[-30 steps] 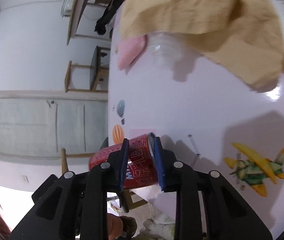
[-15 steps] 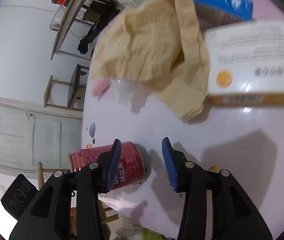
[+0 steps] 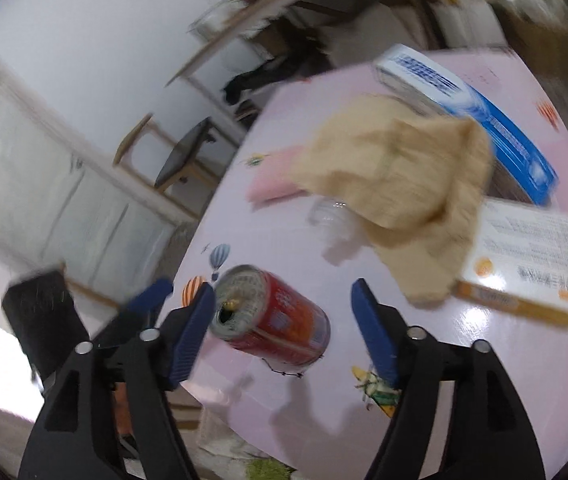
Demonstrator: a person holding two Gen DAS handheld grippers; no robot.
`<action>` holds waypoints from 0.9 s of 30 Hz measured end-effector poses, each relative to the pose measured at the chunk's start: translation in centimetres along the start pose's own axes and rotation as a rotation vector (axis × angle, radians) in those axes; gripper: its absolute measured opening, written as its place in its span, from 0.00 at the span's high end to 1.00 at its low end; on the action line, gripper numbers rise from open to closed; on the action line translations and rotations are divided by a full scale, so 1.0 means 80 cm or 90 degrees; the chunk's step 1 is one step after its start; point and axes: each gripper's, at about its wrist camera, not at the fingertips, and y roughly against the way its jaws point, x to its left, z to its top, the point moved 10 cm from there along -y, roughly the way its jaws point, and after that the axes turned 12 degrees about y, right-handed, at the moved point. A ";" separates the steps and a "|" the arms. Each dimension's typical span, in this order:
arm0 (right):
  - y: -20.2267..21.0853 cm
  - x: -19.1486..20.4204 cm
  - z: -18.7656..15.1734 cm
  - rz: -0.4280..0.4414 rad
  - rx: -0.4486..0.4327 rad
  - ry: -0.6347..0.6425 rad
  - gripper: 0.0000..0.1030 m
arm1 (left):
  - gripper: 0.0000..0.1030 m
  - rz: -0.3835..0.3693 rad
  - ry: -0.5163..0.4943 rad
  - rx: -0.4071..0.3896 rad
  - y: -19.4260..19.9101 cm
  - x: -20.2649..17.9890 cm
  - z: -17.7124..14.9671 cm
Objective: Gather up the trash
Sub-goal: 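Open the right tool and release the upright can, then grasp the pink sponge with the left tool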
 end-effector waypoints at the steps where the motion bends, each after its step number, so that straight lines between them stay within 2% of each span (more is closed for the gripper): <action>1: -0.005 0.008 0.001 -0.007 0.005 0.022 0.29 | 0.28 0.021 0.017 -0.009 0.005 0.017 0.010; 5: -0.030 0.032 0.002 -0.039 0.035 0.104 0.29 | 0.28 0.099 0.055 -0.032 0.012 0.069 0.051; 8: -0.034 0.039 0.005 -0.067 0.035 0.138 0.29 | 0.28 0.190 0.080 -0.062 0.015 0.111 0.091; 13: -0.030 0.039 0.004 -0.062 0.033 0.147 0.29 | 0.29 0.216 0.093 -0.069 -0.015 0.137 0.163; 15: -0.026 0.039 0.000 -0.071 0.033 0.162 0.29 | 0.35 0.206 0.097 -0.064 -0.040 0.136 0.186; 18: -0.020 0.040 -0.002 -0.072 0.030 0.168 0.29 | 0.38 0.193 0.060 -0.008 -0.109 0.126 0.208; 21: -0.013 0.038 -0.001 -0.066 0.023 0.159 0.29 | 0.42 0.190 0.014 0.077 -0.186 0.127 0.215; 24: -0.007 0.034 0.001 -0.056 0.015 0.144 0.29 | 0.43 0.204 0.021 0.168 -0.249 0.151 0.207; 27: -0.005 0.027 0.002 -0.055 0.012 0.131 0.29 | 0.45 0.216 0.055 0.236 -0.281 0.180 0.188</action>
